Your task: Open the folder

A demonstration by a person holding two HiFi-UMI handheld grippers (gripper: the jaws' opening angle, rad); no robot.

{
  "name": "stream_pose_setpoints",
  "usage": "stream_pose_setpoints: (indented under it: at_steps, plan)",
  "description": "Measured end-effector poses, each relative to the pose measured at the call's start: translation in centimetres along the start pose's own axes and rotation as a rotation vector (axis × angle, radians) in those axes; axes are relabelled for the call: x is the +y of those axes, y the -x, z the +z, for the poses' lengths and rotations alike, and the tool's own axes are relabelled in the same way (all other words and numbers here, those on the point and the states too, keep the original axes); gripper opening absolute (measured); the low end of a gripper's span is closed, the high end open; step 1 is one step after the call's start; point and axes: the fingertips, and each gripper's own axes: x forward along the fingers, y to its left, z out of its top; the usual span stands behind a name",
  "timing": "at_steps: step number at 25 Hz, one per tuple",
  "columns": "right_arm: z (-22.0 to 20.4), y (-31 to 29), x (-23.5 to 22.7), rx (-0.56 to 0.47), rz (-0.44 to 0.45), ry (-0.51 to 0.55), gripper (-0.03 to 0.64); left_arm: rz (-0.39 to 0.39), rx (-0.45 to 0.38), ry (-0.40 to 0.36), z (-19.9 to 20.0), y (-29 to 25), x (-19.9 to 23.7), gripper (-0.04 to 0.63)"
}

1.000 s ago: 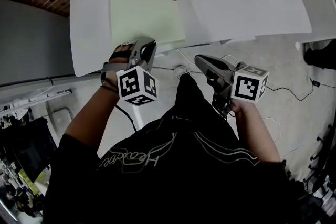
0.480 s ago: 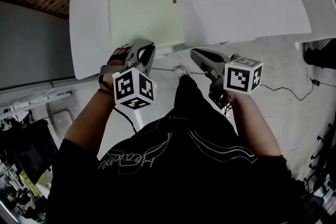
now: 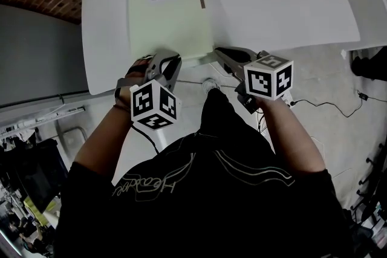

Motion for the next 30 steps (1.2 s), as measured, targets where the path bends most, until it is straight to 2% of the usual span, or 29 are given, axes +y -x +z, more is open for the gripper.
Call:
stream_pose_setpoints:
  at_steps: [3, 8, 16, 25, 30]
  plan:
    - [-0.5, -0.6, -0.2, 0.018, 0.007, 0.007, 0.005, -0.013, 0.002, 0.004, 0.2, 0.0, -0.1, 0.023]
    - [-0.9, -1.8, -0.8, 0.06, -0.028, 0.09, 0.003, -0.029, 0.004, 0.01, 0.2, -0.1, -0.1, 0.023]
    - [-0.7, -2.3, -0.8, 0.071, -0.065, 0.222, 0.003, -0.037, -0.001, 0.019, 0.2, 0.0, -0.1, 0.023]
    - [-1.2, -2.7, -0.7, 0.175, -0.105, 0.367, 0.003, -0.064, -0.001, 0.053, 0.1, -0.2, -0.2, 0.023]
    - [-1.2, -2.9, -0.8, 0.207, -0.091, 0.354, 0.003, -0.082, -0.003, 0.08, 0.0, -0.1, 0.1, 0.023]
